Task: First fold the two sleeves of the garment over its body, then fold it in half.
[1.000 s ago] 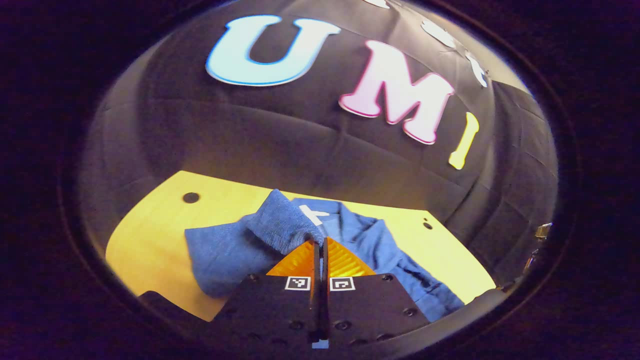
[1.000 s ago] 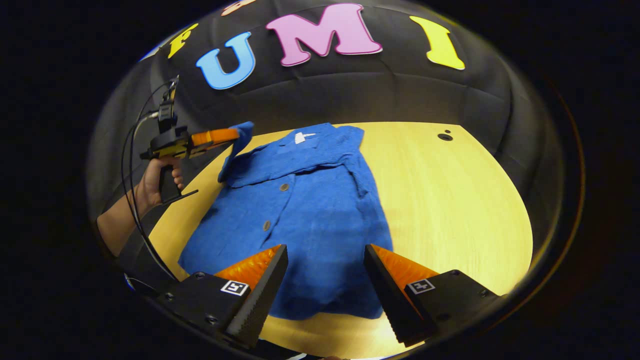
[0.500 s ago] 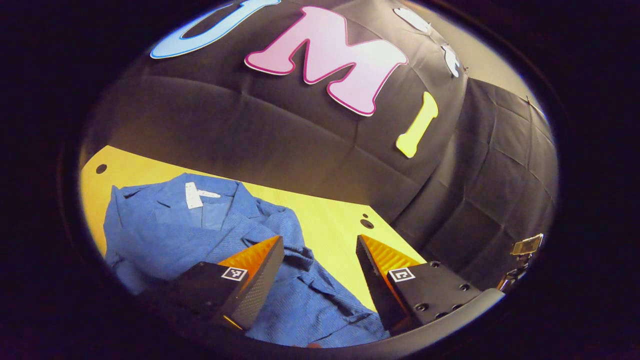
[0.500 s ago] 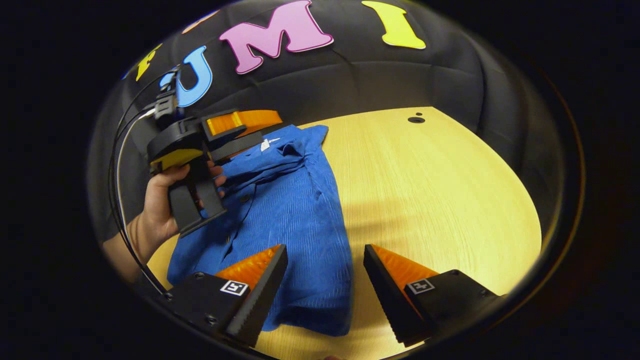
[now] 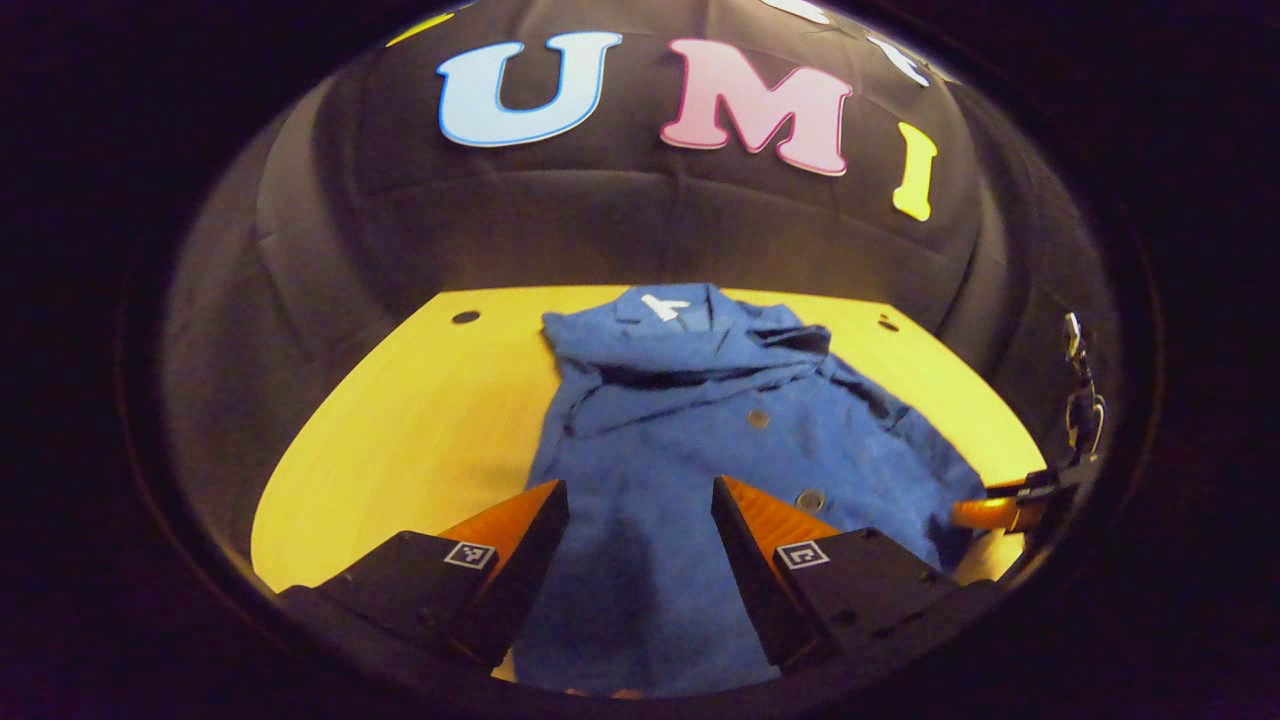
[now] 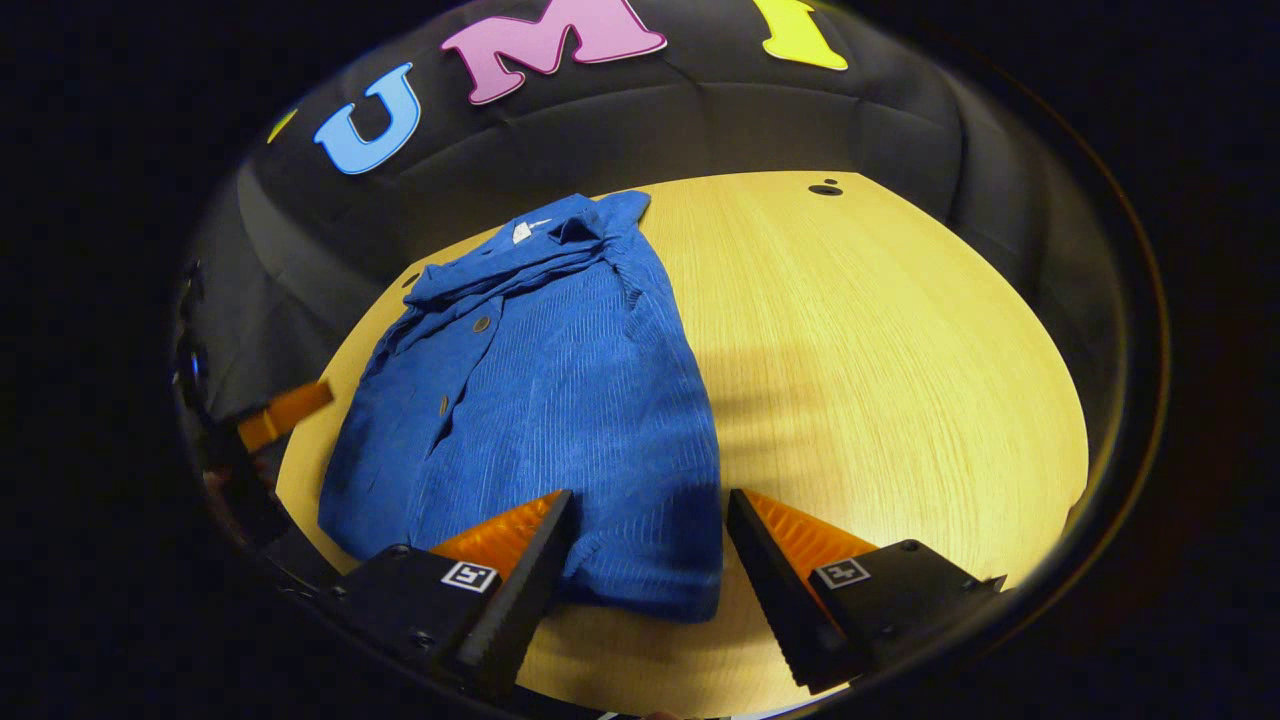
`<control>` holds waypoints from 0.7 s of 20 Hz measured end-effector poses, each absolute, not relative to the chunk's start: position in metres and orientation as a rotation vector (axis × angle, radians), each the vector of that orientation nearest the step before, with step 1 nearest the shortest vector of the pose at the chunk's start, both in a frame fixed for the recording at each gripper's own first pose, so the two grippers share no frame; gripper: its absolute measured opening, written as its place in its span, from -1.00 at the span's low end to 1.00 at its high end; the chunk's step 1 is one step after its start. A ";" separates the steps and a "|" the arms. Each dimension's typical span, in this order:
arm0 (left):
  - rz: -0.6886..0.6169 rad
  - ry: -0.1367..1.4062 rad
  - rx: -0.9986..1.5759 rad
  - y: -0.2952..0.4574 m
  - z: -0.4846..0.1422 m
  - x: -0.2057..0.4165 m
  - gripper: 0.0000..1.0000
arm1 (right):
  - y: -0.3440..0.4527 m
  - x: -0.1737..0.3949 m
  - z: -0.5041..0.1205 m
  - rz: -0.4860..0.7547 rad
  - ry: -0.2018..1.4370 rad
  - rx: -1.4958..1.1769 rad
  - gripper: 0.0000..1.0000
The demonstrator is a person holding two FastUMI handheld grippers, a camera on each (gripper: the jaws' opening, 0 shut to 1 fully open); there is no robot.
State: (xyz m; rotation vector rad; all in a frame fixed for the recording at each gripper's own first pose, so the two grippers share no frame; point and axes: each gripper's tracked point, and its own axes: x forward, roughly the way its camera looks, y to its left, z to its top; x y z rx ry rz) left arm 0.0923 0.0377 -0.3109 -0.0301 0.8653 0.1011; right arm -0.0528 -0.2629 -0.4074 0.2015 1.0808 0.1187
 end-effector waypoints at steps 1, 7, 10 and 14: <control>0.129 0.928 -0.031 0.045 -0.320 0.066 0.70 | -0.262 -0.052 -0.407 0.112 1.084 0.195 0.97; 0.199 1.040 -0.087 0.043 -0.351 0.023 0.70 | -0.259 -0.060 -0.415 0.121 1.120 0.014 0.97; 0.190 1.058 -0.086 0.037 -0.351 0.027 0.61 | -0.259 -0.063 -0.417 0.118 1.127 -0.045 0.98; 0.173 1.053 -0.095 0.031 -0.353 0.039 0.01 | -0.256 -0.057 -0.417 0.070 1.134 -0.012 0.92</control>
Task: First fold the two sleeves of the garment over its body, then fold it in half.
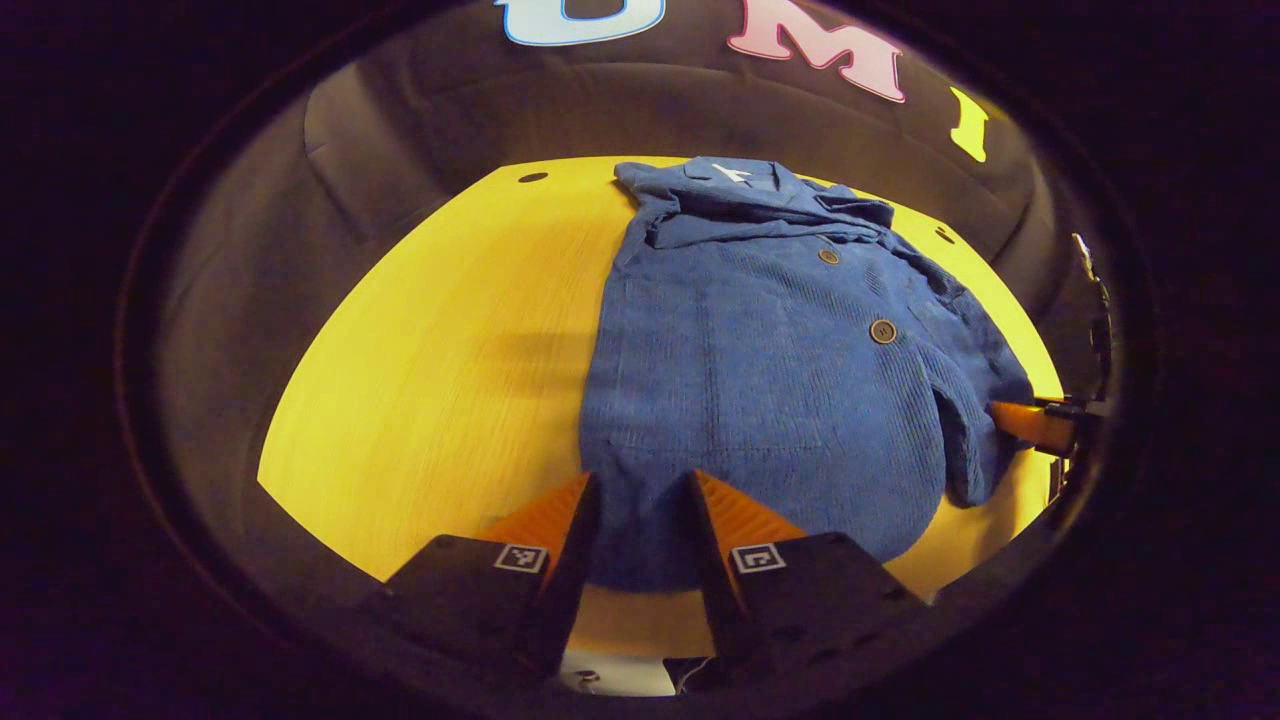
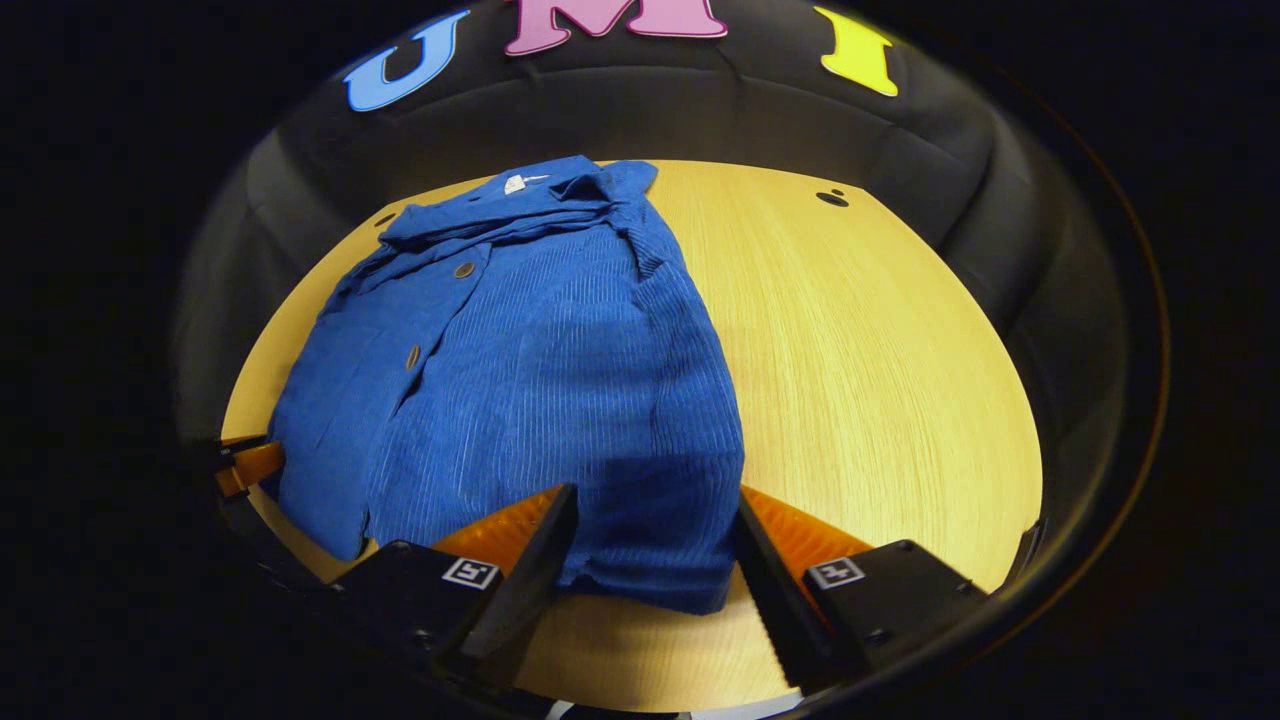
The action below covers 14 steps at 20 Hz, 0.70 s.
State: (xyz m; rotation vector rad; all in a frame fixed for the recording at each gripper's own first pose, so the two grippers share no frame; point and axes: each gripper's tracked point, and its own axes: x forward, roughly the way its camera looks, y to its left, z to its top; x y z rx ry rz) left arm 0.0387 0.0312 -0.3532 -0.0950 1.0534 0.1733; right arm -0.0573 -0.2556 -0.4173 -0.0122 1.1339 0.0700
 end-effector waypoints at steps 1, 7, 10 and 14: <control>0.159 1.053 -0.091 0.028 -0.355 0.043 -0.34 | -0.251 -0.056 -0.418 0.071 1.129 0.004 0.77; 0.061 1.018 -0.131 0.005 -0.353 0.056 -0.87 | -0.223 -0.044 -0.421 0.149 1.093 0.105 -0.86; 0.004 1.003 -0.224 -0.012 -0.352 0.062 -1.00 | -0.220 -0.037 -0.416 0.136 1.091 0.200 -0.90; -0.045 0.879 -0.272 -0.020 -0.306 0.105 -1.00 | -0.204 0.012 -0.389 0.143 0.997 0.277 -0.91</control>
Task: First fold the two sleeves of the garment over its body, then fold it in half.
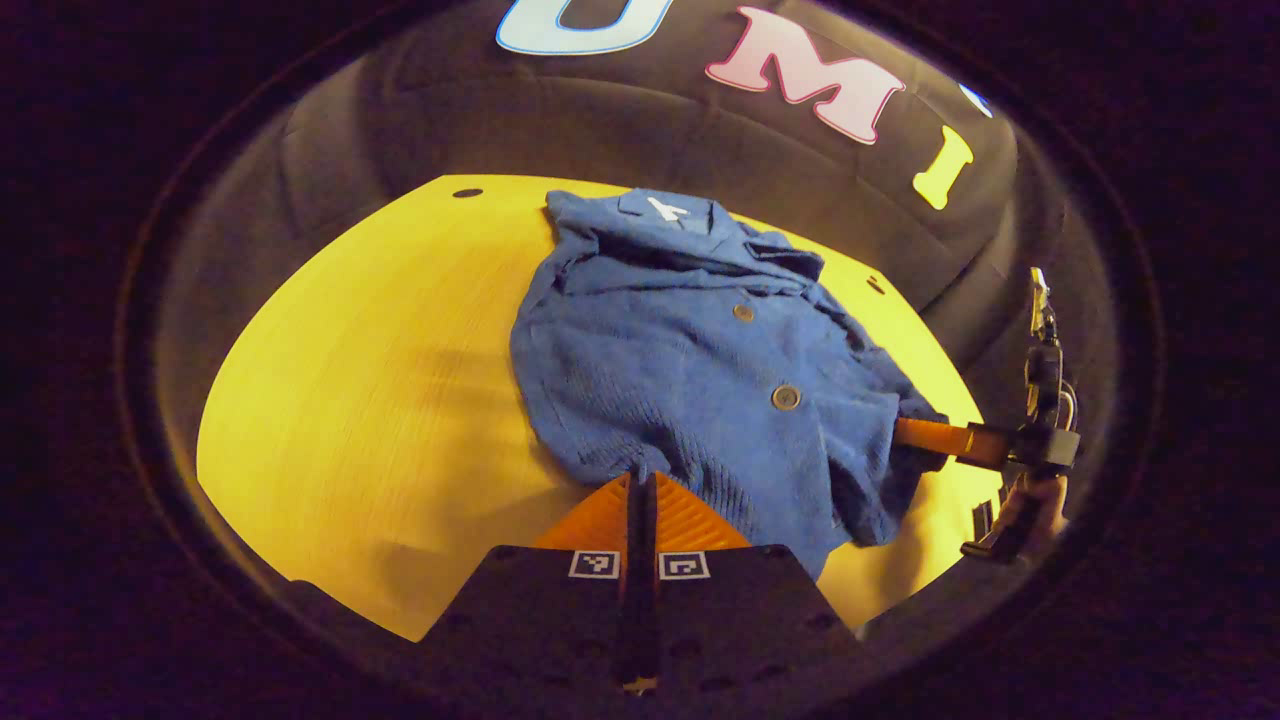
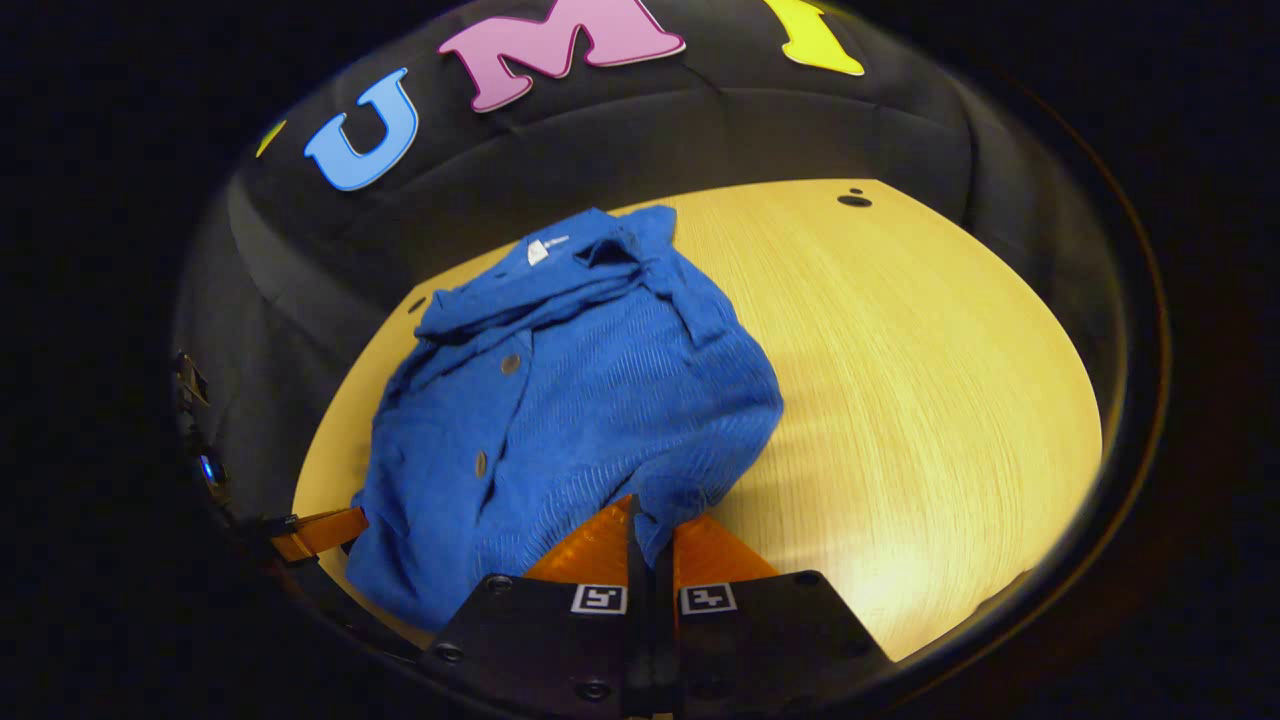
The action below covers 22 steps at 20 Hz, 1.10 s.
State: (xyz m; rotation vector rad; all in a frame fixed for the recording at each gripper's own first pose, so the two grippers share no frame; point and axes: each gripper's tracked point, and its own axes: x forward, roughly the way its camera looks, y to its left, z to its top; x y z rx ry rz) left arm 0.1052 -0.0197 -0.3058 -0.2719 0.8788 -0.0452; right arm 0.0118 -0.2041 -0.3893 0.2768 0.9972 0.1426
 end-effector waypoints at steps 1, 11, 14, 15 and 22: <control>-0.064 0.838 -0.281 -0.020 -0.290 0.123 -1.00 | -0.199 0.026 -0.380 0.156 0.970 0.286 -0.91; -0.085 0.464 -0.146 0.044 -0.196 0.338 -1.00 | -0.155 0.246 -0.310 0.246 0.628 0.291 -0.91; -0.075 0.343 -0.103 0.067 -0.188 0.422 -1.00 | -0.152 0.317 -0.311 0.223 0.554 0.241 -0.92; -0.087 0.264 -0.084 0.073 -0.186 0.456 -1.00 | -0.152 0.339 -0.318 0.204 0.532 0.227 -0.92; 0.051 0.320 -0.029 0.108 -0.245 0.558 -0.33 | -0.178 0.424 -0.416 0.043 0.567 0.061 -0.37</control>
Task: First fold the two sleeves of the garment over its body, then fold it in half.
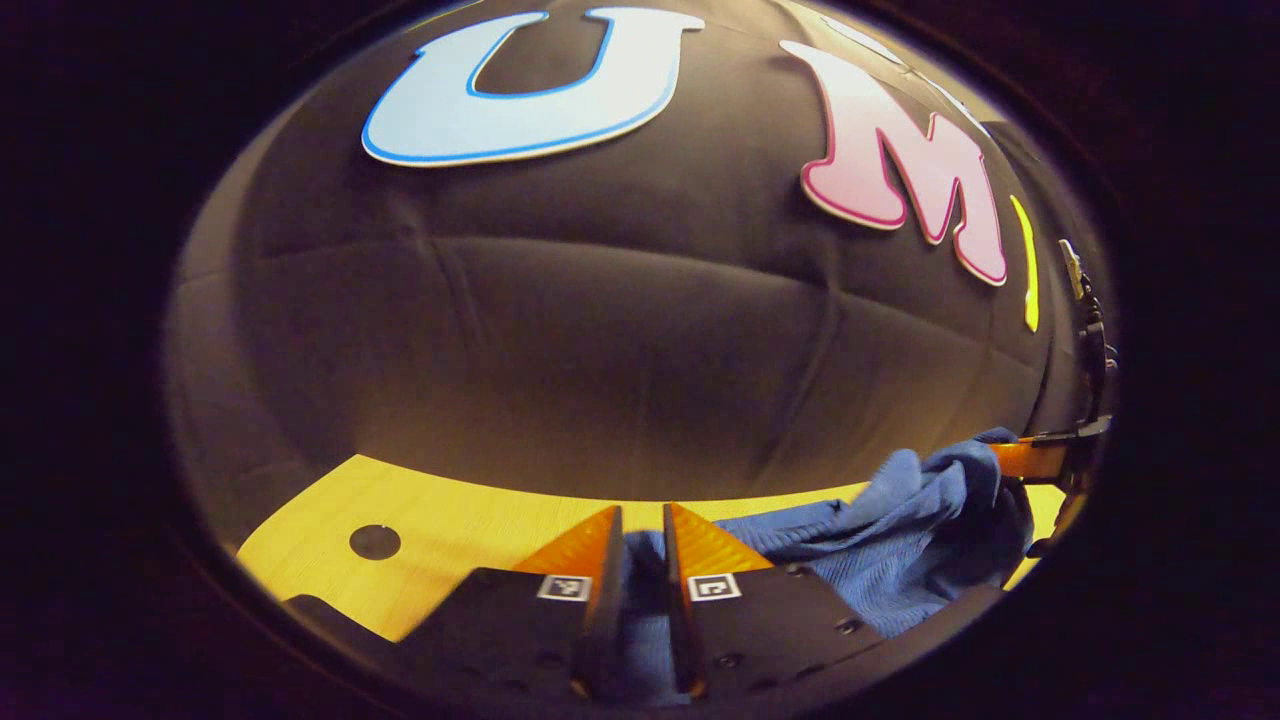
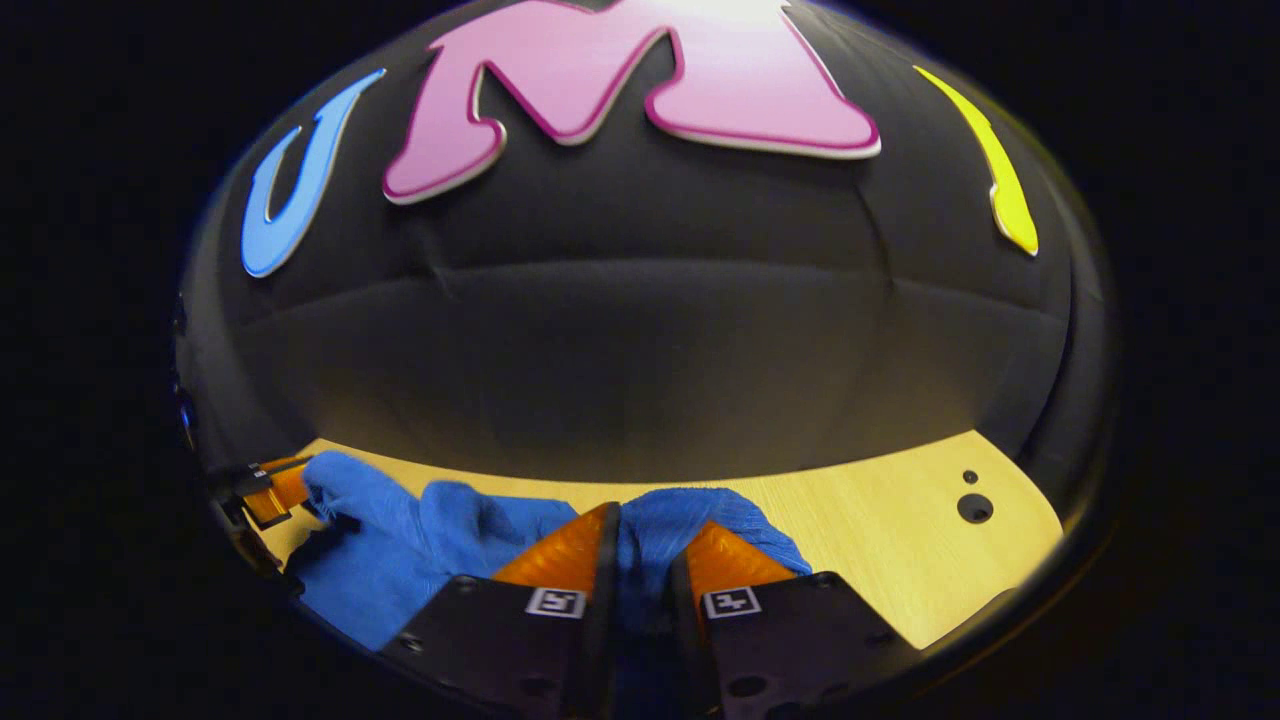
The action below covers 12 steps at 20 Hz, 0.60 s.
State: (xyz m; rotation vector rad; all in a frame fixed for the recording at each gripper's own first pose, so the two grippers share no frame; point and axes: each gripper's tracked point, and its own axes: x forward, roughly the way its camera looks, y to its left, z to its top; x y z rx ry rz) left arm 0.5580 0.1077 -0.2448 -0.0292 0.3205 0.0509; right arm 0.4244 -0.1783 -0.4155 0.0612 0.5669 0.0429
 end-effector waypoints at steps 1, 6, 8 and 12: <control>0.040 0.358 -0.016 0.098 -0.248 0.556 0.17 | -0.182 0.420 -0.426 0.037 0.595 0.057 -0.31; 0.032 0.267 0.036 0.058 -0.199 0.489 0.72 | -0.197 0.404 -0.395 0.029 0.483 0.058 0.95; 0.022 0.199 -0.003 0.044 -0.178 0.454 0.73 | -0.200 0.393 -0.352 0.025 0.357 0.043 0.99; -0.026 -0.021 0.005 0.011 -0.108 0.369 0.69 | -0.210 0.342 -0.266 0.025 0.153 -0.007 0.94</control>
